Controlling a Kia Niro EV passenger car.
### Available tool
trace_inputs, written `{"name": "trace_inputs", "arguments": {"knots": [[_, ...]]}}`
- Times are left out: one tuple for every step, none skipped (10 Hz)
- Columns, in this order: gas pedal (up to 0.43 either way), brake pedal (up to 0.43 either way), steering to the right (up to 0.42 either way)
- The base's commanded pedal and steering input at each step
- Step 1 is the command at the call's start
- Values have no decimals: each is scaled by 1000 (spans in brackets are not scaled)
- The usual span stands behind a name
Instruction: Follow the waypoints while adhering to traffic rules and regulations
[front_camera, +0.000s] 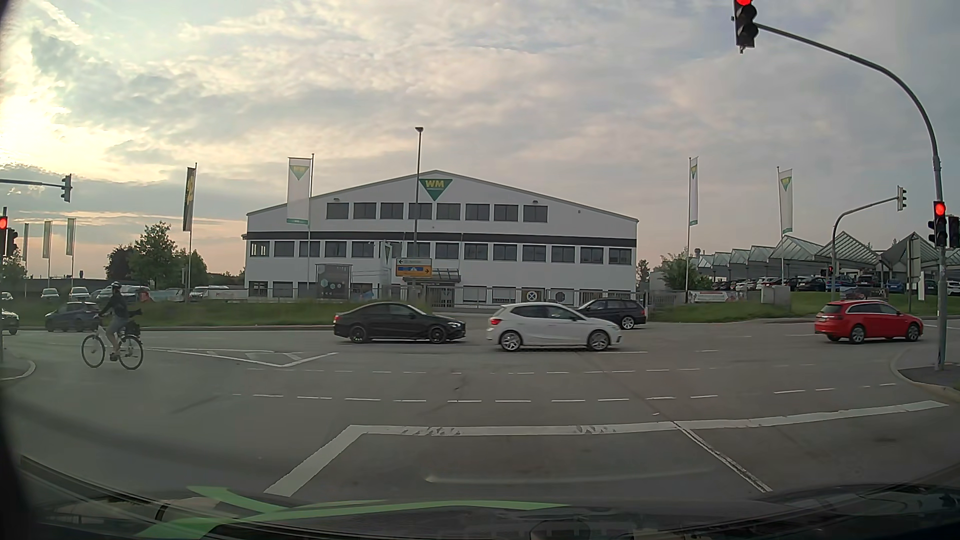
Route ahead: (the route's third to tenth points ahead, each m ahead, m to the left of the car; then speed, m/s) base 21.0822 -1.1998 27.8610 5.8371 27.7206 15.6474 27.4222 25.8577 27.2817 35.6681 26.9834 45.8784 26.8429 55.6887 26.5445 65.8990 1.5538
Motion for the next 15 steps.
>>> {"name": "trace_inputs", "arguments": {"knots": [[0,73,-9],[0,79,-10],[0,91,-10],[0,104,-10],[0,122,-11],[0,146,-12],[0,159,-15],[0,171,-19],[0,177,-20],[0,177,-21],[0,183,-20],[0,183,-20],[0,189,-21],[0,189,-20],[0,189,-21]]}}
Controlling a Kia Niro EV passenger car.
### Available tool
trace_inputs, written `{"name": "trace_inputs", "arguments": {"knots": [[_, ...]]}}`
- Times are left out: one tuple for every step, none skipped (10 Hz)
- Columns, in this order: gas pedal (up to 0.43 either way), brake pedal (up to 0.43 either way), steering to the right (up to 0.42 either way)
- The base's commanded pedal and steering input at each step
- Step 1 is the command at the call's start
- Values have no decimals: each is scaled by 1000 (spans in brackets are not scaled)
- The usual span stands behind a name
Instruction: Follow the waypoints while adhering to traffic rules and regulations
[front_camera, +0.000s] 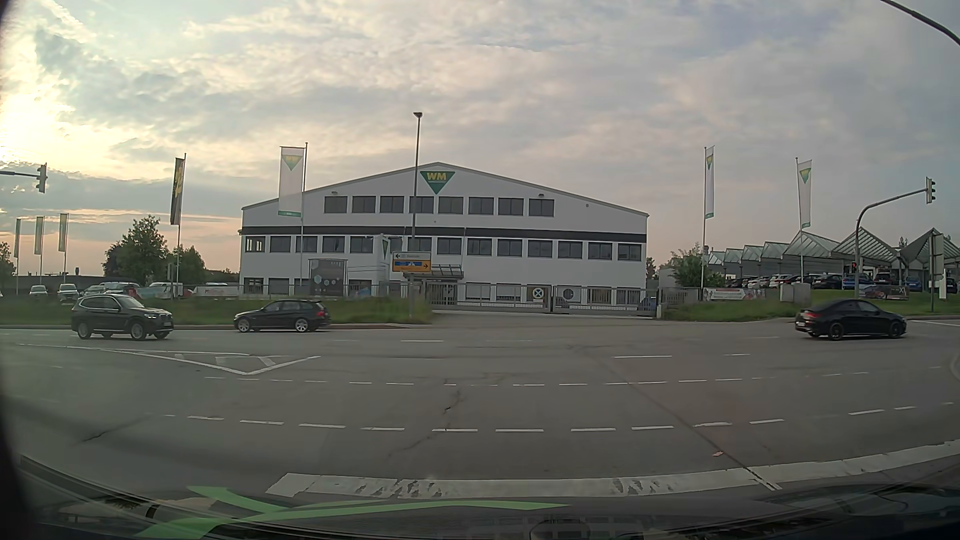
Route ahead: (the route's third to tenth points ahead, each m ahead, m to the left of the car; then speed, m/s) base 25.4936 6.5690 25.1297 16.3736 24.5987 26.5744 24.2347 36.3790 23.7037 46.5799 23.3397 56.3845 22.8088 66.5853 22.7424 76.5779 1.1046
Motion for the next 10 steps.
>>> {"name": "trace_inputs", "arguments": {"knots": [[0,189,-20],[0,195,-20],[0,189,-20],[0,195,-21],[0,195,-21],[0,201,-21],[0,207,-23],[0,207,-22],[0,213,-23],[0,213,-23]]}}
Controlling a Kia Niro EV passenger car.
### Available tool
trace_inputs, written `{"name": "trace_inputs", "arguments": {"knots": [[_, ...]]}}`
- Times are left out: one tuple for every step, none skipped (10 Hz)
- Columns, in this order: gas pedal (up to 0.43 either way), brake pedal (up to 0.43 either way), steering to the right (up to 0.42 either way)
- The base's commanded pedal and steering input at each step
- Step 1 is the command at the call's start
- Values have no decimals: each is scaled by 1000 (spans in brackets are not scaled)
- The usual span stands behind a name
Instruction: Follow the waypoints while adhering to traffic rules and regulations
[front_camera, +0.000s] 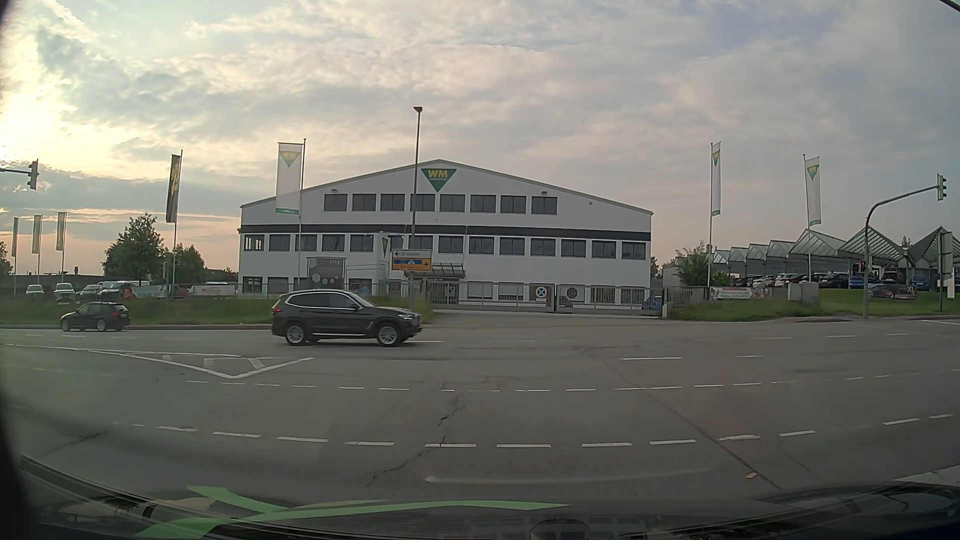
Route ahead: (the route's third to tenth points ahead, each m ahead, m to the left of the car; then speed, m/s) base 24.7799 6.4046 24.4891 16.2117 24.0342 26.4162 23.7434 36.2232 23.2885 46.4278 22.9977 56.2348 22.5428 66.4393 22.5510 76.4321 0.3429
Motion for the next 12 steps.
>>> {"name": "trace_inputs", "arguments": {"knots": [[0,213,-23],[0,213,-23],[0,213,-23],[0,213,-24],[0,213,-26],[0,213,-25],[0,213,-25],[0,220,-25],[0,220,-25],[0,226,-25],[0,220,-25],[0,220,-25]]}}
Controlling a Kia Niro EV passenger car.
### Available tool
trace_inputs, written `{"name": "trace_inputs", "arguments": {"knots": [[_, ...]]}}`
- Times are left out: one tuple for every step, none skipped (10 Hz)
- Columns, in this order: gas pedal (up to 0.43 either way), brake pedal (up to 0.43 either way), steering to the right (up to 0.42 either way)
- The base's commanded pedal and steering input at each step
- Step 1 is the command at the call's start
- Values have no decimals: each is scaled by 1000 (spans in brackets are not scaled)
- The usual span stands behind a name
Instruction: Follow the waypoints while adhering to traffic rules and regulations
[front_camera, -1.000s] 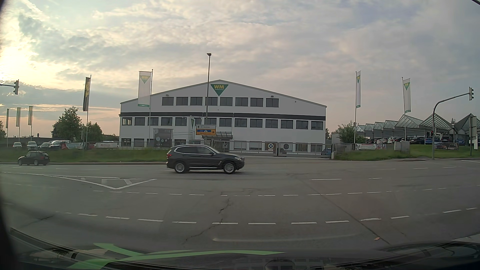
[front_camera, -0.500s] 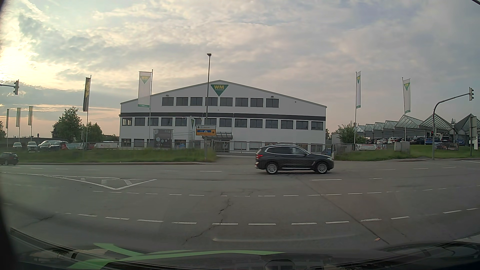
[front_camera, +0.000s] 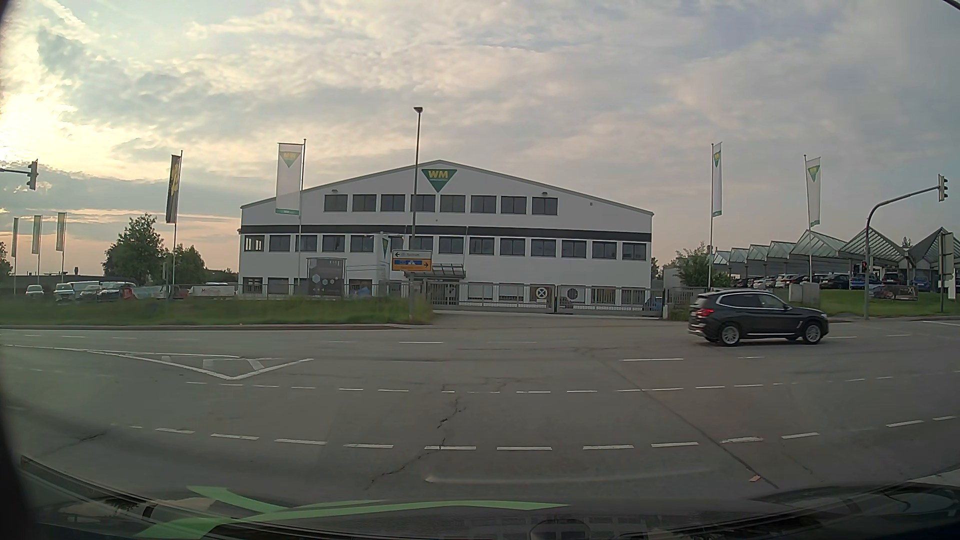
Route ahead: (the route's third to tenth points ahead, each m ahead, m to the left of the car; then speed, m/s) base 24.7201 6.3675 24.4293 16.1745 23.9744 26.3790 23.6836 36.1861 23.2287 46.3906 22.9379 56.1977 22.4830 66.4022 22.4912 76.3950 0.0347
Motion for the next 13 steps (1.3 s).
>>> {"name": "trace_inputs", "arguments": {"knots": [[0,220,-25],[0,220,-25],[0,226,-25],[0,220,-25],[0,220,-25],[0,220,-25],[0,220,-25],[0,238,-25],[0,250,-25],[0,256,-25],[0,256,-25],[0,262,-25],[0,262,-25]]}}
